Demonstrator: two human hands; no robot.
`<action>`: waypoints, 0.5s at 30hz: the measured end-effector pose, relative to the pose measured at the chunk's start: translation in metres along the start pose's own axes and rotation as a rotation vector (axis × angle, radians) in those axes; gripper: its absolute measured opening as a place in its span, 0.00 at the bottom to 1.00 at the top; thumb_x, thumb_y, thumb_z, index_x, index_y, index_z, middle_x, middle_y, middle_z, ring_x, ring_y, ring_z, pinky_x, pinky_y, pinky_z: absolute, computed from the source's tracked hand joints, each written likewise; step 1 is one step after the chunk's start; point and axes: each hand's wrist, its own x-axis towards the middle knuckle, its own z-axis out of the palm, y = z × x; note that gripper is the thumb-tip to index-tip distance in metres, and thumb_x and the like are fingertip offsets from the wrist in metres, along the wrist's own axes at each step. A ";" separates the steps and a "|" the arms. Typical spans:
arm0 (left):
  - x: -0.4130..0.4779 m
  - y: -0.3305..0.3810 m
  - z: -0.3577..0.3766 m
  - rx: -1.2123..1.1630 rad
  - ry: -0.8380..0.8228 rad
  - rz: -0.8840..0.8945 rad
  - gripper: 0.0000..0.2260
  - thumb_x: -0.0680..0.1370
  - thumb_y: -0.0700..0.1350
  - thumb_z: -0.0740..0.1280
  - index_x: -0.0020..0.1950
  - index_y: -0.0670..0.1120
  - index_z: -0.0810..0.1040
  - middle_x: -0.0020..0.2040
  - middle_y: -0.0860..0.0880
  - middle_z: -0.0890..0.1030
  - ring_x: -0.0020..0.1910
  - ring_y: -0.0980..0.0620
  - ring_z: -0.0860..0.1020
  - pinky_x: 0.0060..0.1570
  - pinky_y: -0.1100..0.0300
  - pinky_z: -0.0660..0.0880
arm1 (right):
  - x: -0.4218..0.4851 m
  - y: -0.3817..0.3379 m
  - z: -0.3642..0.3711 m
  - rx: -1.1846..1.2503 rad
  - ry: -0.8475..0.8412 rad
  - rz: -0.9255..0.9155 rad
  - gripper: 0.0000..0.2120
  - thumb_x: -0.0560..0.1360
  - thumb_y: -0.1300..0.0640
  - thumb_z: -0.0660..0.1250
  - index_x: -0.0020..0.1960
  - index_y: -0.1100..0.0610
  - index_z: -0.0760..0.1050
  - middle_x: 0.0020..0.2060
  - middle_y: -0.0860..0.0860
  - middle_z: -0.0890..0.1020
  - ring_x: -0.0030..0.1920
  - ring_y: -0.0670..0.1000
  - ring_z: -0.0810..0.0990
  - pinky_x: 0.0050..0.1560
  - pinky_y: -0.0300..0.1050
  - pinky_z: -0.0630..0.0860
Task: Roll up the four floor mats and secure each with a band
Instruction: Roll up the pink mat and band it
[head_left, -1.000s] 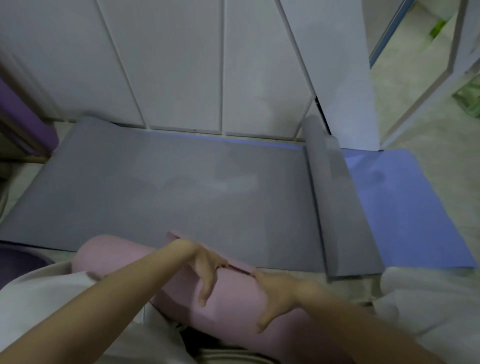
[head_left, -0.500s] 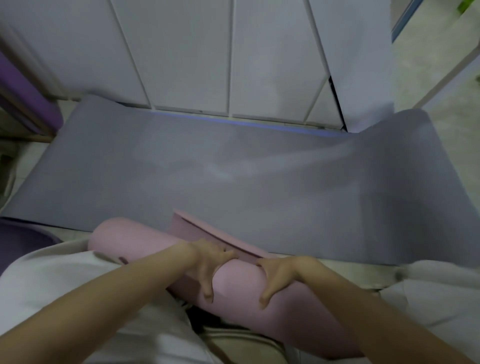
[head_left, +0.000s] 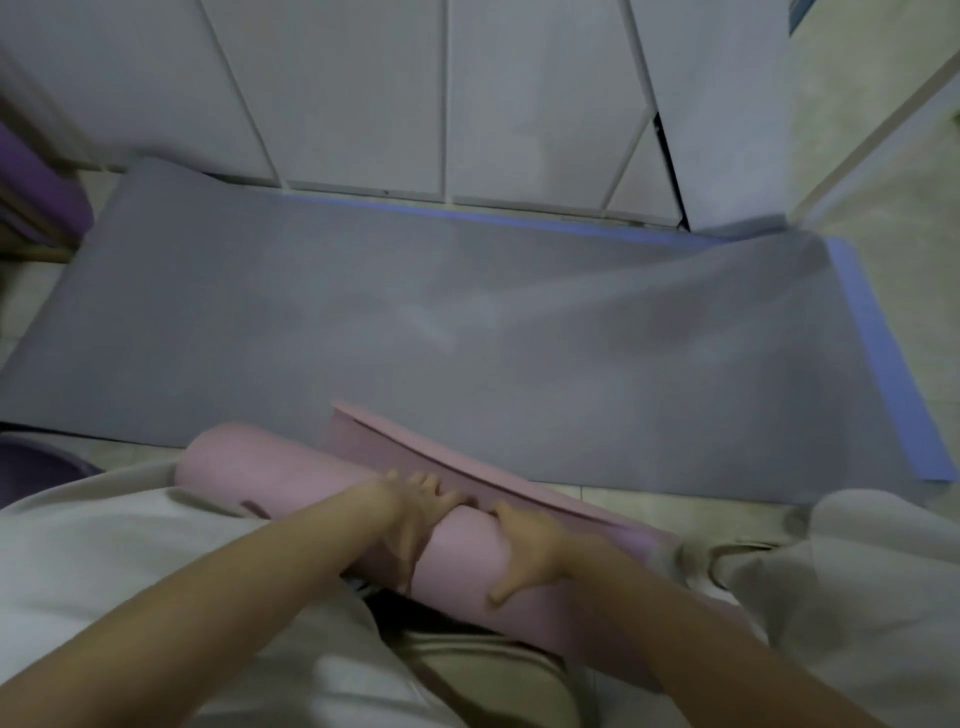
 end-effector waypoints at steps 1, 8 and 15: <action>-0.005 0.003 0.006 0.103 0.089 0.017 0.56 0.61 0.52 0.80 0.77 0.51 0.44 0.69 0.42 0.61 0.68 0.42 0.62 0.63 0.41 0.62 | 0.003 0.001 -0.002 0.031 -0.028 0.009 0.49 0.62 0.42 0.77 0.74 0.54 0.55 0.70 0.52 0.68 0.67 0.54 0.69 0.65 0.47 0.67; 0.000 -0.002 0.031 0.117 0.286 0.044 0.50 0.64 0.53 0.77 0.77 0.50 0.48 0.66 0.43 0.66 0.62 0.43 0.69 0.58 0.48 0.64 | 0.014 0.003 -0.011 0.127 -0.131 0.065 0.48 0.64 0.47 0.77 0.75 0.53 0.54 0.71 0.50 0.66 0.67 0.51 0.69 0.65 0.44 0.67; 0.005 -0.010 0.012 -0.049 0.159 0.075 0.47 0.64 0.58 0.76 0.75 0.55 0.53 0.67 0.46 0.69 0.66 0.44 0.70 0.64 0.43 0.63 | 0.010 0.002 0.015 -0.033 -0.039 0.046 0.58 0.61 0.40 0.77 0.77 0.55 0.45 0.74 0.53 0.59 0.72 0.55 0.61 0.70 0.50 0.61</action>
